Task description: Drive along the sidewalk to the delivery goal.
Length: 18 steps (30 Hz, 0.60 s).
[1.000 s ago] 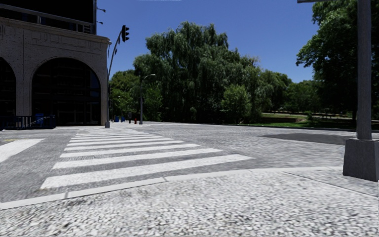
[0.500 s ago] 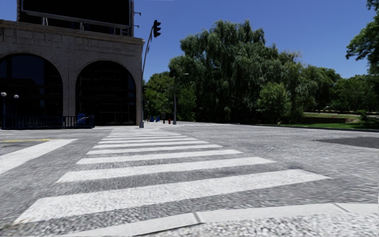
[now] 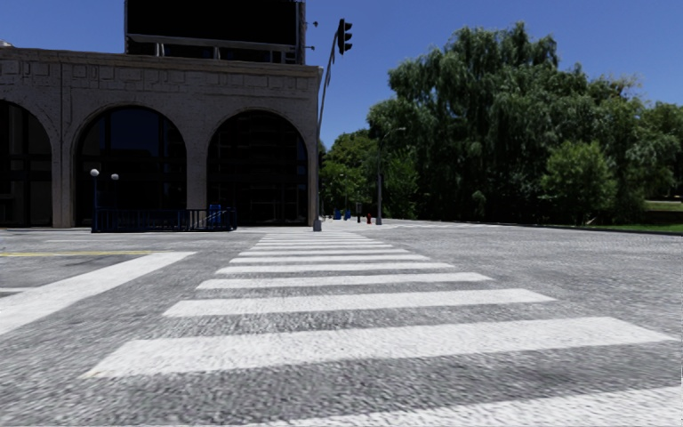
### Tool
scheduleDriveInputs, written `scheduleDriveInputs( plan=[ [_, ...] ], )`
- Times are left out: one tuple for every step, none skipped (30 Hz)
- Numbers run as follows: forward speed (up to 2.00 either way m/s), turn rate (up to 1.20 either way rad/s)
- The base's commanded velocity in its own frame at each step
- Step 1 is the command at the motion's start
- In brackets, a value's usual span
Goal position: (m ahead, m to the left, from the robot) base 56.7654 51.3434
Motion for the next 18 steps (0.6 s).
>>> scheduleDriveInputs(
  plan=[
    [1.95,0.50],
    [1.95,0.50],
    [1.95,0.50],
    [1.95,0.50],
    [1.95,0.48],
    [1.95,0.38],
    [1.95,0.38],
    [1.95,0.00],
    [1.95,0.00],
    [1.95,0.00],
    [1.95,0.00],
    [1.95,0.00],
    [1.95,0.00],
    [1.95,0.00],
    [1.95,0.00],
    [1.95,0.00],
    [1.95,0.00],
    [1.95,0.00]
  ],
)
